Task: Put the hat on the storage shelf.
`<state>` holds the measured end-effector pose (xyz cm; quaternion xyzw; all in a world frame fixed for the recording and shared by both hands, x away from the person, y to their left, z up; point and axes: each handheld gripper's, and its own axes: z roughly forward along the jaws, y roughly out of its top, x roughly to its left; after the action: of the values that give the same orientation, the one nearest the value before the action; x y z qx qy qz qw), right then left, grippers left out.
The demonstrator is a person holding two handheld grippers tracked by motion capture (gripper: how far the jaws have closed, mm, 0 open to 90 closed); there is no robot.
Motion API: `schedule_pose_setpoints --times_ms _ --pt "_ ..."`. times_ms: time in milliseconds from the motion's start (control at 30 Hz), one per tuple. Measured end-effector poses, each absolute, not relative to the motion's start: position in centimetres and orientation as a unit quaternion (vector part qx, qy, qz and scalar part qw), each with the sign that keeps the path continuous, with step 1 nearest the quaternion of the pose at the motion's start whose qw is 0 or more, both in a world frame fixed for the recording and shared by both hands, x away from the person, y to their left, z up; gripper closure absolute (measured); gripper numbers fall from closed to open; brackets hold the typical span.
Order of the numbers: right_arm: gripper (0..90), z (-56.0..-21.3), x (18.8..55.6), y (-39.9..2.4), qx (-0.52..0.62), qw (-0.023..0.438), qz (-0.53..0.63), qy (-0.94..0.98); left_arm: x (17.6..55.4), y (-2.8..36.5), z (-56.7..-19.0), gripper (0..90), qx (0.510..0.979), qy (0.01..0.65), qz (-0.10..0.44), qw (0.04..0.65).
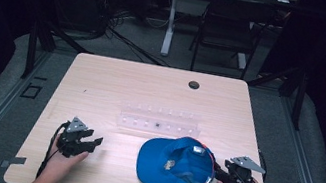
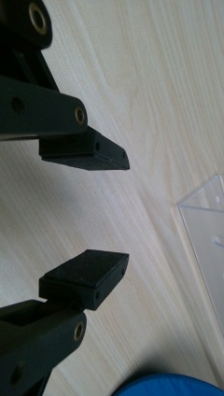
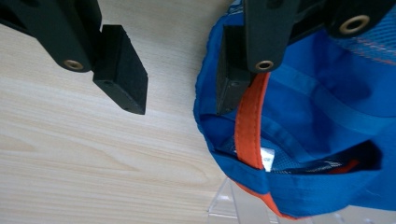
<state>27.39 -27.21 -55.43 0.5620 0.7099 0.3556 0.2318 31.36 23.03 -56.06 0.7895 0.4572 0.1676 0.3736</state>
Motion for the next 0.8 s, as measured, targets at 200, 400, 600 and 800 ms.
schedule_pose_setpoints --times_ms 200,400,600,800 --pt "52.0 -55.0 27.5 -26.9 0.578 0.197 0.36 0.705 31.2 23.0 -56.0 48.0 0.789 0.456 0.162 0.379" --pt "53.9 -53.9 27.6 -26.3 0.566 0.192 0.35 0.721 30.9 22.7 -55.9 48.7 0.794 0.446 0.167 0.377" --pt "56.2 -53.1 28.0 -26.5 0.56 0.174 0.339 0.736 31.1 22.8 -56.1 48.7 0.792 0.453 0.154 0.379" --pt "56.2 -52.0 28.6 -26.7 0.553 0.146 0.337 0.748 31.0 22.5 -56.2 48.5 0.796 0.448 0.154 0.378"
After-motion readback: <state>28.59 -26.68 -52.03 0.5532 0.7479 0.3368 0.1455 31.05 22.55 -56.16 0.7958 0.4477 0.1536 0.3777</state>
